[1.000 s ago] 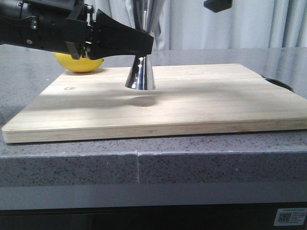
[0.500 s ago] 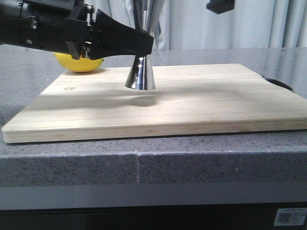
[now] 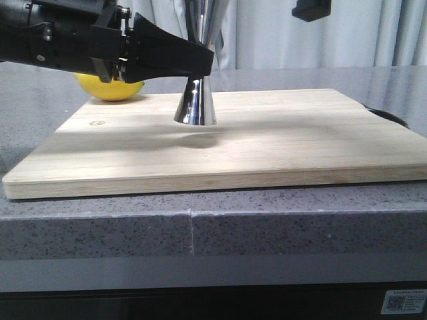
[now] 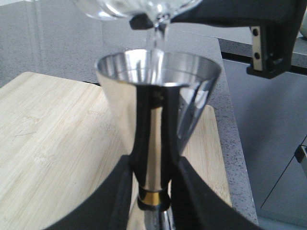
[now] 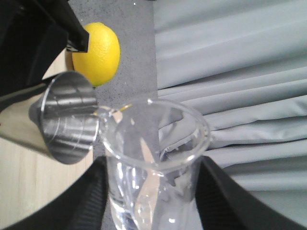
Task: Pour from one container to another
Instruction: 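Tilt the beaker with the right gripper, pouring liquid into the jigger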
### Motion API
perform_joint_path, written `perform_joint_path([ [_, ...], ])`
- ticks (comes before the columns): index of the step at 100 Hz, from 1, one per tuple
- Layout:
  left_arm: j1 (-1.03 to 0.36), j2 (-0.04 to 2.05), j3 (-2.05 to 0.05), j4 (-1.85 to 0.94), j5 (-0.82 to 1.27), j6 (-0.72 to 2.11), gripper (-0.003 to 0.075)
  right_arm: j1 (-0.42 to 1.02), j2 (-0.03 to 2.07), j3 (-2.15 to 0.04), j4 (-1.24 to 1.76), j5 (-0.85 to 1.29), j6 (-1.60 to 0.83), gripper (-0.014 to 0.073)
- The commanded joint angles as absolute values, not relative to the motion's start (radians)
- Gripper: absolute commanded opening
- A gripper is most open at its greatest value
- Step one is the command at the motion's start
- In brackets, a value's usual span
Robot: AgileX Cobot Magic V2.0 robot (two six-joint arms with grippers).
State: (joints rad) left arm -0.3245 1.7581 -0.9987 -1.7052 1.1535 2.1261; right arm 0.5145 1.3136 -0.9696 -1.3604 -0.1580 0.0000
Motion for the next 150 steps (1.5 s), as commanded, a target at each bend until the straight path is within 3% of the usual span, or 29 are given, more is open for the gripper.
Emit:
perform_joint_path([
  [1, -0.333, 1.715, -1.027, -1.773, 1.270, 2.129, 0.0137, 0.514, 1.273, -1.009, -1.367, -0.161, 0.000, 0.0225],
  [150, -0.333, 1.715, -1.027, -1.773, 1.270, 2.129, 0.0137, 0.514, 1.273, -1.040, -1.460, -0.140, 0.000, 0.0225],
])
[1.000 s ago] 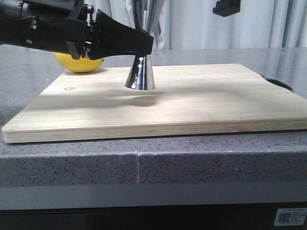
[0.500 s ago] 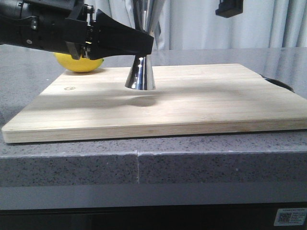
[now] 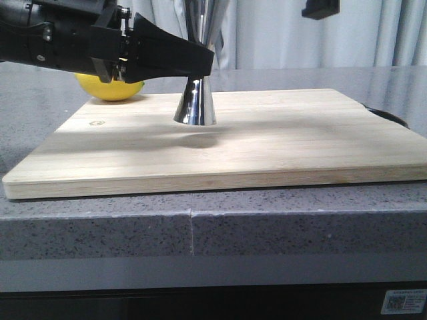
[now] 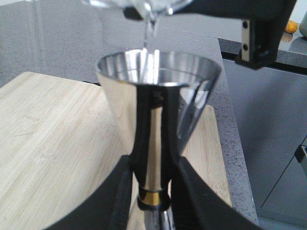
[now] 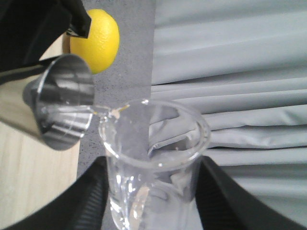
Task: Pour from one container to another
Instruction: 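Tilt the beaker with the right gripper, pouring liquid into the jigger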
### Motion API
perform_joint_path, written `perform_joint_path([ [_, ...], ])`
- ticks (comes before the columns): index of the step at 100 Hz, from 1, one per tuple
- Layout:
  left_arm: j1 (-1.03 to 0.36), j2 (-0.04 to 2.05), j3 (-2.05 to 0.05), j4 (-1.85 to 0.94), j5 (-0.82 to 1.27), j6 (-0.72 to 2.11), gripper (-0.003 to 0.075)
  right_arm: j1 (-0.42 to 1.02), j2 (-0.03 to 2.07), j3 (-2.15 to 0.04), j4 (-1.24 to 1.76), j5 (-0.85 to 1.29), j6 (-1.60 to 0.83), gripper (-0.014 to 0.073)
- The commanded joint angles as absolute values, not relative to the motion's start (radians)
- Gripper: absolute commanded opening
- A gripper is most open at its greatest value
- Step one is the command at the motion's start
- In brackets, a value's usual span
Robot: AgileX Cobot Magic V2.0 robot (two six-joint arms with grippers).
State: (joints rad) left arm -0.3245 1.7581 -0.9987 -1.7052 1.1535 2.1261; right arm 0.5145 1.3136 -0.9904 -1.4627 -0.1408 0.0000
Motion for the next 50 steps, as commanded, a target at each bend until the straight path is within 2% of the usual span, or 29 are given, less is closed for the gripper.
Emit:
perform_joint_path([
  [1, -0.333, 1.715, -1.027, -1.773, 1.270, 2.129, 0.0137, 0.514, 1.273, -1.040, -1.460, -0.140, 0.000, 0.0225],
  [50, -0.333, 1.715, -1.027, -1.773, 1.270, 2.129, 0.0137, 0.514, 1.273, -1.045, -1.497, -0.138, 0.000, 0.0225],
])
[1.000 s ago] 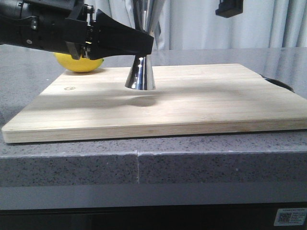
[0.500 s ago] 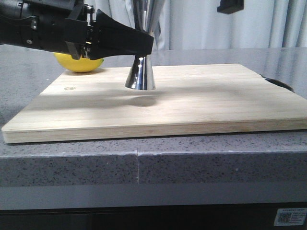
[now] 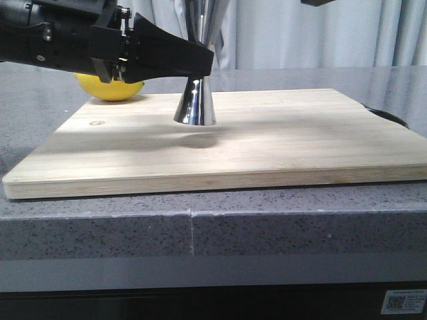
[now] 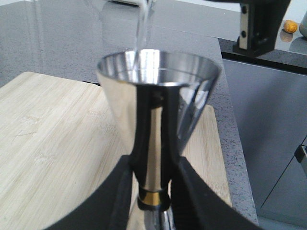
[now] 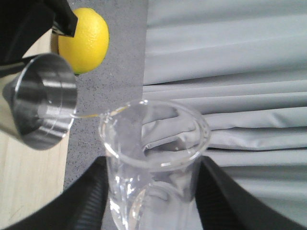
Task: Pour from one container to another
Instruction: 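Tilt the beaker with the right gripper, pouring liquid into the jigger, then tilt the beaker back upright with the right gripper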
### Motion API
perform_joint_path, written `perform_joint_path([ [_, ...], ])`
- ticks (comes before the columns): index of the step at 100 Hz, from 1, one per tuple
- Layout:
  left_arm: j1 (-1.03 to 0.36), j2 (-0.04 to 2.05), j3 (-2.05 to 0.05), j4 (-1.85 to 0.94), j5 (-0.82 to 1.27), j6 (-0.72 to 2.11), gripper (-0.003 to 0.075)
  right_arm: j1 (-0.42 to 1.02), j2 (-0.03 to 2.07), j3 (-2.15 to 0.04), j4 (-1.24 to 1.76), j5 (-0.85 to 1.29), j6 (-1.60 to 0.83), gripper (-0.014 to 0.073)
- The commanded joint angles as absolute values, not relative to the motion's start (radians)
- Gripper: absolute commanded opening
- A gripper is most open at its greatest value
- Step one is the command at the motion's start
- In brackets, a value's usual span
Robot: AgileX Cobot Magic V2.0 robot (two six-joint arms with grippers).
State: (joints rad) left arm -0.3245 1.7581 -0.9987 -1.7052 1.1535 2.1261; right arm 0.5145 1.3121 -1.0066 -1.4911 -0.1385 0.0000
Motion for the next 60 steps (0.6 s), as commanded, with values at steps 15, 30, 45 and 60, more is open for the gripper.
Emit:
perform_joint_path([
  [15, -0.333, 1.715, -1.027, -1.773, 1.270, 2.129, 0.0137, 0.514, 1.273, -1.047, -1.512, -0.138, 0.000, 0.0225],
  [30, -0.333, 1.715, -1.027, -1.773, 1.270, 2.129, 0.0137, 0.514, 1.273, -1.047, -1.524, -0.138, 0.000, 0.0225],
  [45, -0.333, 1.715, -1.027, -1.773, 1.270, 2.129, 0.0137, 0.514, 1.273, -1.047, -1.547, -0.138, 0.000, 0.0225],
  [60, -0.333, 1.715, -1.027, -1.773, 1.270, 2.129, 0.0137, 0.514, 1.273, -1.047, -1.561, -0.138, 0.000, 0.0225],
])
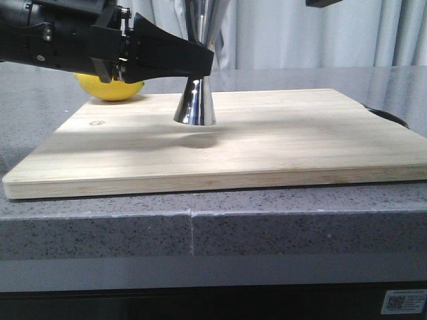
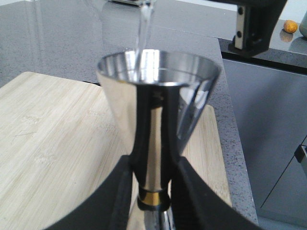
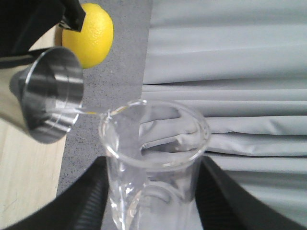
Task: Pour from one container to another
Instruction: 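Tilt the beaker back upright with the right gripper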
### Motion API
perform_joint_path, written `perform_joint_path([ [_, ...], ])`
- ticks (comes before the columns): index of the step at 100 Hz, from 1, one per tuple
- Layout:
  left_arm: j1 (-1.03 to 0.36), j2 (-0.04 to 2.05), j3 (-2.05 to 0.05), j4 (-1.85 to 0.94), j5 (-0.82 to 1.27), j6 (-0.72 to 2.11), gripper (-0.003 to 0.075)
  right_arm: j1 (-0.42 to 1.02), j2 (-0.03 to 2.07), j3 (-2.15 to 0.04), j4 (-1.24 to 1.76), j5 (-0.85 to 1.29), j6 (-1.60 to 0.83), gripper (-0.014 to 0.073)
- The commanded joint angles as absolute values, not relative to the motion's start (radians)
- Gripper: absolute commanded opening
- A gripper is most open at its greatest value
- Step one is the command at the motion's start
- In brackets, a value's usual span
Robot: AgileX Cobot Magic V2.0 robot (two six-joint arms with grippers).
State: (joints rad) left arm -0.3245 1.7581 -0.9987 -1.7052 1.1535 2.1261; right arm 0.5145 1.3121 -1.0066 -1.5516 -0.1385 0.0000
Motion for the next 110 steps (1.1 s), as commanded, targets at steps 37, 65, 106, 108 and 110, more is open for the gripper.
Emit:
perform_joint_path([
  [37, -0.333, 1.715, -1.027, -1.773, 1.270, 2.129, 0.0137, 0.514, 1.273, -1.047, -1.608, -0.136, 0.000, 0.0225],
  [65, -0.333, 1.715, -1.027, -1.773, 1.270, 2.129, 0.0137, 0.514, 1.273, -1.047, -1.633, -0.136, 0.000, 0.0225],
  [106, -0.333, 1.715, -1.027, -1.773, 1.270, 2.129, 0.0137, 0.514, 1.273, -1.047, -1.650, -0.136, 0.000, 0.0225],
  [108, -0.333, 1.715, -1.027, -1.773, 1.270, 2.129, 0.0137, 0.514, 1.273, -1.047, -1.650, -0.136, 0.000, 0.0225],
  [110, -0.333, 1.715, -1.027, -1.773, 1.270, 2.129, 0.0137, 0.514, 1.273, -1.047, -1.650, -0.136, 0.000, 0.0225],
])
